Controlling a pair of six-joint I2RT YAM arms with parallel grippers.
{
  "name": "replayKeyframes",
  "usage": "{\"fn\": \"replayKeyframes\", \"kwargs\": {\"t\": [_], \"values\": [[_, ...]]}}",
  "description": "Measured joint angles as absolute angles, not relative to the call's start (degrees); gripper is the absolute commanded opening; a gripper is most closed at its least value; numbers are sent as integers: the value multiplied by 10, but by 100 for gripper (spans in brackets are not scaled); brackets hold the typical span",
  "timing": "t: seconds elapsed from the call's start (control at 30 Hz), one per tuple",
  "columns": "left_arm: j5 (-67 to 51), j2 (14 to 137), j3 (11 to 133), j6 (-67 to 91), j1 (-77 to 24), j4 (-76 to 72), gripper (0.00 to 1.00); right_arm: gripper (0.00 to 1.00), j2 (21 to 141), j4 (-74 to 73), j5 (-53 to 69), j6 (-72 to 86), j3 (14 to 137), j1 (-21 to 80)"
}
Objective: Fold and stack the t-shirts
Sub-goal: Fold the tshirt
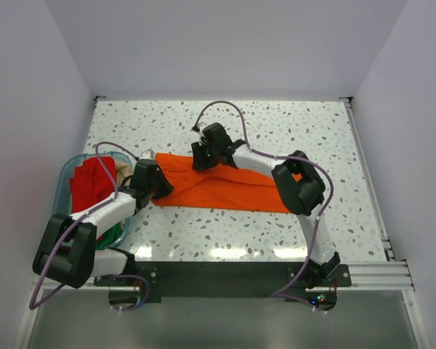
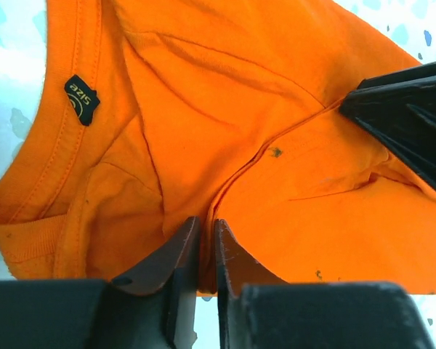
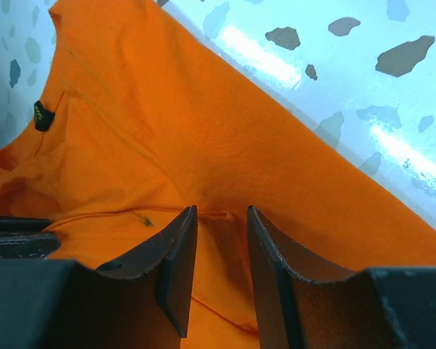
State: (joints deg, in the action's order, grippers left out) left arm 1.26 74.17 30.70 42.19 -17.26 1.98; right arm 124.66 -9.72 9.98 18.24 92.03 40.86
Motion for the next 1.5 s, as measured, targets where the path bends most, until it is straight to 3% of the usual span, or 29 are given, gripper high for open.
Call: {"fn": "replayKeyframes", "kwargs": {"t": [0.23,0.47,0.57,1.13,1.5], "values": [[7,738,301,417,-173,18,6,32,1254,-99,97,180,922,415],[6,731,301,412,-173,18,4,10,1252,-92,95,184,907,416],[6,729,300,411,-173,17,3,6,1245,-90,90,185,887,416],[6,727,285,411,-173,14,4,6,1114,-40,75,206,764,417],[6,707,283,412,-173,14,19,9,1106,-7,87,225,682,417]]}}
